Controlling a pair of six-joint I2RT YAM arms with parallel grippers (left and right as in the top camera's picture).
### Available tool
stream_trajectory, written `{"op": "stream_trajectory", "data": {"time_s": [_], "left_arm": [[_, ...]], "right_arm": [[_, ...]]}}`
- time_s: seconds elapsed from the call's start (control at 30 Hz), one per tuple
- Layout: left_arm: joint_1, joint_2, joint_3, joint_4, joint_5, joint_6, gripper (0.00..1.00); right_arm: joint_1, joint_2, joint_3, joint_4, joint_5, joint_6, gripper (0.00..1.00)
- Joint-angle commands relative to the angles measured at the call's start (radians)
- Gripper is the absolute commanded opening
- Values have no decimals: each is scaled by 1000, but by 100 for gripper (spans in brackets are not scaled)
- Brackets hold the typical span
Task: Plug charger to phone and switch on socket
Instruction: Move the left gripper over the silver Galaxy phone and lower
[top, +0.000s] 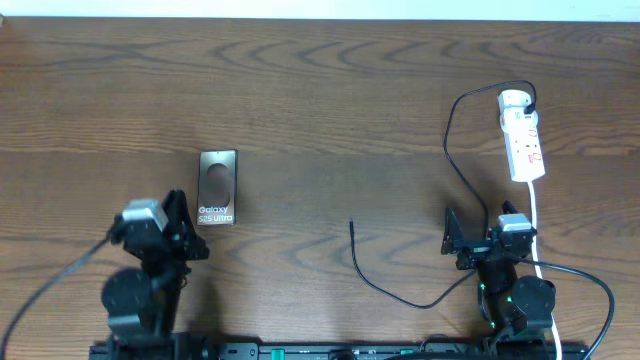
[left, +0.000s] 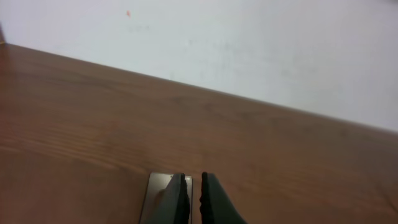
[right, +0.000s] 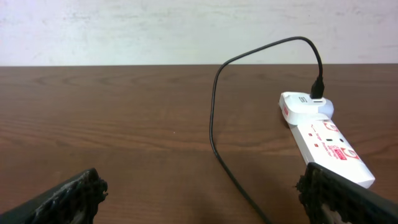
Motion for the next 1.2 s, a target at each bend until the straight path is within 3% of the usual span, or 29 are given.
{"op": "stream_trajectory", "data": {"time_s": [0.0,0.23,0.37,0.53,0.7,0.8,0.9,1.0,1.07,1.17], "left_arm": [[4,168,165,-49,51,79,7],[4,604,541,-271,198,122,7],[4,808,714,-442,200,159,7],[4,996,846,-573,199,208,7],[4,1104,868,-600,149,212,8],[4,1148,868,-630,143,212,29],[5,1166,867,-648,143,212,58],[4,1169,867,-657,143,212,73],[4,1169,866,-663,146,208,74],[4,1169,863,-666,145,223,92]], "right_arm": [[-2,-3,-1,-5,10,9,99],[-2,-3,-1,-5,10,9,99],[-2,-3,-1,-5,10,9,99],[-2,-3,-1,-5,10,9,99],[-2,-3,-1,-5,10,9,99],[-2,-3,-1,-5,10,9,99],[-2,-3,-1,-5,10,9,99],[-2,-3,-1,-5,10,9,99],[-2,-3,-1,-5,10,9,99],[-2,-3,-1,-5,10,9,99]]}}
